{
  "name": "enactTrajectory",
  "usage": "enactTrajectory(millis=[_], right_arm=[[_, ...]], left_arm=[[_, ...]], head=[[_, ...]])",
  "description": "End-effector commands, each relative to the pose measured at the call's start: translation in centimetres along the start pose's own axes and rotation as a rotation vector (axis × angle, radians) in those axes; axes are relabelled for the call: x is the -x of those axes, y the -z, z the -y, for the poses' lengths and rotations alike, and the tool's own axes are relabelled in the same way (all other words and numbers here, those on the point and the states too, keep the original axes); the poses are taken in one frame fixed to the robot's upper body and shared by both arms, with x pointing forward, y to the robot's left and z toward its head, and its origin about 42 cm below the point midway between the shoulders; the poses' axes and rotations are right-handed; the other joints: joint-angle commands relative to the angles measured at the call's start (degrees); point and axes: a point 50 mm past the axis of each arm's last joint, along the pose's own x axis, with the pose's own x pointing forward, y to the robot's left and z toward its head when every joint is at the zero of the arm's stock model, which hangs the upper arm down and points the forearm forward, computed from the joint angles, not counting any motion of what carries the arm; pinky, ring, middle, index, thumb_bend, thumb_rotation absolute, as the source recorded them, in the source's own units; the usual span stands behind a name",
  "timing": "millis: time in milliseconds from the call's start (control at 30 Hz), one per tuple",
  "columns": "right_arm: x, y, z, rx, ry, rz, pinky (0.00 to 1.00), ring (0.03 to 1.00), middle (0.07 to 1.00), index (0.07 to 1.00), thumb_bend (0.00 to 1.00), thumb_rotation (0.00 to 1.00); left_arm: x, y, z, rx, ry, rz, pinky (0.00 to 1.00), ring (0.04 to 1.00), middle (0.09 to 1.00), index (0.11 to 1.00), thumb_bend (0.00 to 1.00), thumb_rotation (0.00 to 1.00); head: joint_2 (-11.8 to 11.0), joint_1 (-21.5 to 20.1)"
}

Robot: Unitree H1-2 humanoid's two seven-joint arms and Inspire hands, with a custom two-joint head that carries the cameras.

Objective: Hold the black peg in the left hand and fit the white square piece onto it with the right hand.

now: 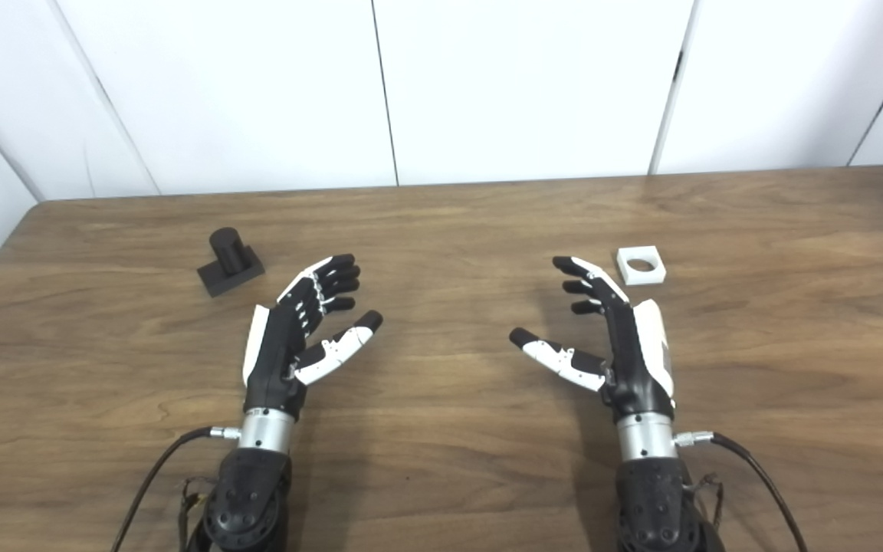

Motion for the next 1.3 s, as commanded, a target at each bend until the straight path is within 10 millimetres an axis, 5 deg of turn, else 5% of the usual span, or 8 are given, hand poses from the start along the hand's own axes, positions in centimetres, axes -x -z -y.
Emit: enactTrajectory(millis=[0, 333, 700, 767, 833, 1267], right_arm=[[-0.7, -0.5, 1.2, 0.010, 0.025, 0.050, 0.65, 0.750, 0.807, 0.778, 0.67, 0.32], [-0.7, 1.4, 3.3, 0.017, 0.030, 0.037, 0.65, 0.753, 0.808, 0.786, 0.66, 0.35], [-0.7, 2.1, 3.9, 0.021, 0.026, 0.010, 0.67, 0.752, 0.805, 0.784, 0.69, 0.37], [-0.7, 2.2, 4.0, 0.018, 0.022, 0.006, 0.67, 0.758, 0.808, 0.785, 0.70, 0.39], [-0.7, 2.3, 4.0, 0.016, 0.021, 0.005, 0.68, 0.760, 0.807, 0.784, 0.70, 0.39], [-0.9, 2.5, 4.4, 0.017, 0.016, 0.013, 0.64, 0.740, 0.796, 0.774, 0.71, 0.38]], left_arm=[[1.0, 1.3, -0.3, -0.010, -0.005, -0.044, 0.71, 0.761, 0.772, 0.760, 0.63, 0.20], [1.0, 1.8, 2.2, -0.011, 0.007, -0.061, 0.70, 0.760, 0.781, 0.759, 0.62, 0.19], [0.7, 2.1, 2.6, -0.010, 0.000, -0.044, 0.65, 0.744, 0.769, 0.739, 0.64, 0.17], [0.6, 2.0, 2.5, 0.001, -0.021, -0.044, 0.50, 0.625, 0.706, 0.714, 0.63, 0.10], [0.6, 1.9, 2.4, 0.003, -0.031, -0.044, 0.47, 0.598, 0.689, 0.712, 0.60, 0.06], [-0.3, 0.1, -0.8, -0.134, 0.041, 0.015, 0.62, 0.716, 0.733, 0.688, 0.60, 0.07]], head=[[-0.2, 2.3], [-2.8, 13.9], [-3.0, 13.9], [-3.0, 13.9], [-3.0, 13.9], [-2.6, 14.5]])
